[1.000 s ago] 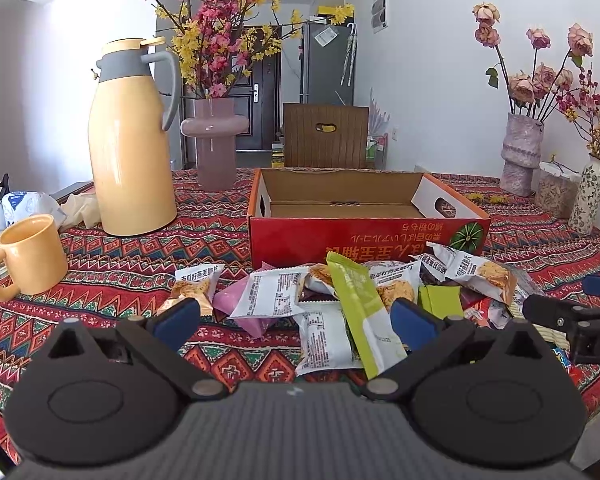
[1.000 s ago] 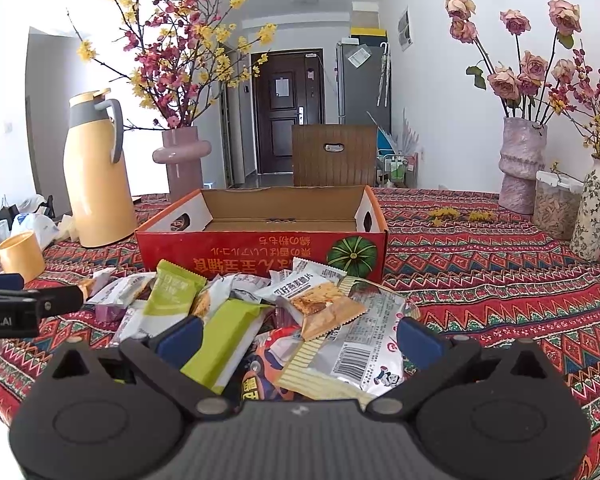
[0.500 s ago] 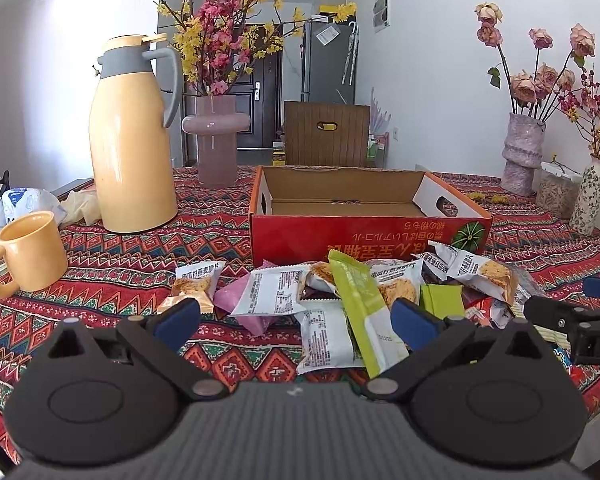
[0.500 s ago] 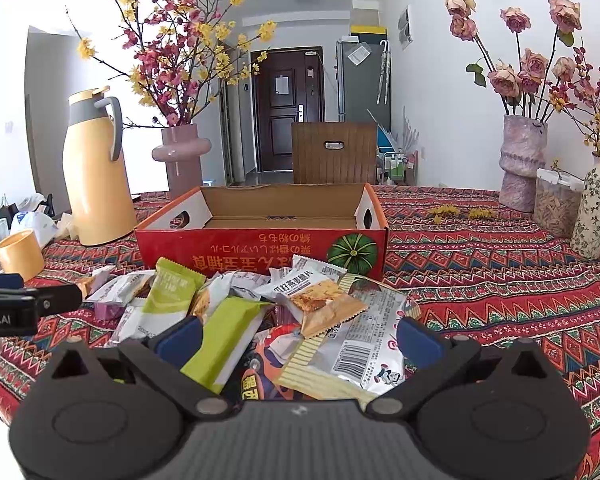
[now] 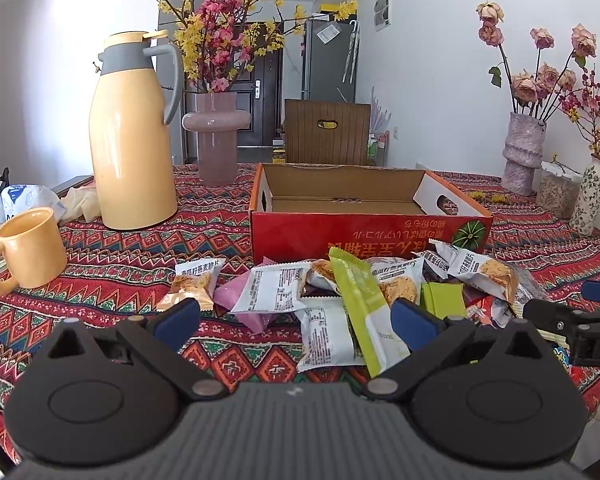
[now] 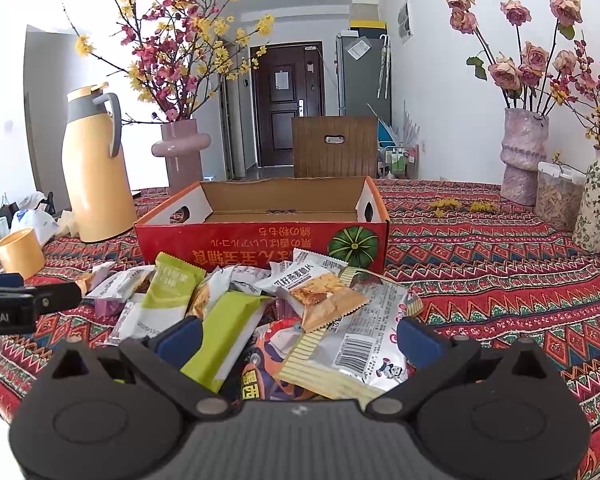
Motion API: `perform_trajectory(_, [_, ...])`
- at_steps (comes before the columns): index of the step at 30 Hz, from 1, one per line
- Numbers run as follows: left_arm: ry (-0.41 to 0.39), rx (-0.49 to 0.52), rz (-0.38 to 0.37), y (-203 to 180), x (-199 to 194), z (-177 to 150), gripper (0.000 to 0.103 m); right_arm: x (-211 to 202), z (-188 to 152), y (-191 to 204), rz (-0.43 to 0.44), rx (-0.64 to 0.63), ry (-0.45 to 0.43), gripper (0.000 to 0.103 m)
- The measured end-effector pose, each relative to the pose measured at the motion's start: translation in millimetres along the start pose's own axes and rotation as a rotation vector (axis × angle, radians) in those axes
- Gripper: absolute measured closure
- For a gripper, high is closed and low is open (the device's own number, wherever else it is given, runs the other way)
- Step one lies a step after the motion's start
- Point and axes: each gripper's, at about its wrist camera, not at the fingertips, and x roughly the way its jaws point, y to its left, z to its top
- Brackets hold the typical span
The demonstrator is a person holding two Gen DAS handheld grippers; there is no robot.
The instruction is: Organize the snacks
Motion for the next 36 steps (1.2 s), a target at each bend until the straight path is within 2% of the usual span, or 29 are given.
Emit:
perform_trajectory(11, [0.009, -0.004, 0.0, 2.0, 1.1, -2.0, 0.0, 0.8, -2.1, 0.4, 0.012, -0.009, 0.011, 0.0])
perform_trajectory(17, [0.022, -0.007, 0.002, 4.0, 1.7, -4.2, 0.0, 4.7, -8.3, 2.1, 0.028, -0.016, 0.046, 0.012])
perform_trajectory(24, [0.034, -0.014, 0.005, 7.5, 5.1, -4.3, 0.0, 7.0, -1.6, -8.4, -0.006, 0.007, 0.034, 0.013])
perform_trajectory(30, [0.044, -0.015, 0.01, 8.4, 9.3, -4.3, 0.0, 27.7, 17.8, -12.6, -0.005, -0.064, 0.037, 0.02])
perform_trajectory(33, [0.05, -0.017, 0.02, 9.7, 11.4, -4.4, 0.0, 48.3, 25.9, -10.4, 0.003, -0.121, 0.069, 0.029])
perform_trajectory(35, [0.055, -0.02, 0.027, 11.4, 13.3, -4.0, 0.0, 61.5, 30.0, -9.1, 0.008, -0.155, 0.093, 0.041])
perform_trajectory(36, [0.058, -0.021, 0.031, 12.3, 14.5, -3.7, 0.0, 67.3, 32.7, -9.5, 0.014, -0.165, 0.102, 0.042])
